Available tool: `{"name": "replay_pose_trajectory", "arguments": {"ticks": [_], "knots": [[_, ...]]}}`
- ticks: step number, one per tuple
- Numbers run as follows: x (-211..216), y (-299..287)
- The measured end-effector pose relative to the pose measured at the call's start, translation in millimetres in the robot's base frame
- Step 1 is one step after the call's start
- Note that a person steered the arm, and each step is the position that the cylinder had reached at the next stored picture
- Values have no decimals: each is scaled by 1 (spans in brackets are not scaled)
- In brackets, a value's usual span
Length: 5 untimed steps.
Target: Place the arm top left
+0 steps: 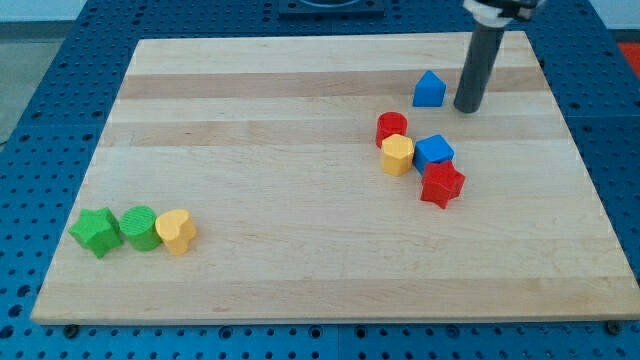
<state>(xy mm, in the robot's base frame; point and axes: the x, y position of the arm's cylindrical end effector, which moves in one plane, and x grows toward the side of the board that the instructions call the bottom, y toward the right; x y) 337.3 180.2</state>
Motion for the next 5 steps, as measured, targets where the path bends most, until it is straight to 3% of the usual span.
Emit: {"name": "replay_pose_trajectory", "arguments": {"ticks": [1, 5], "knots": [[-31, -11], [-13, -217]]}}
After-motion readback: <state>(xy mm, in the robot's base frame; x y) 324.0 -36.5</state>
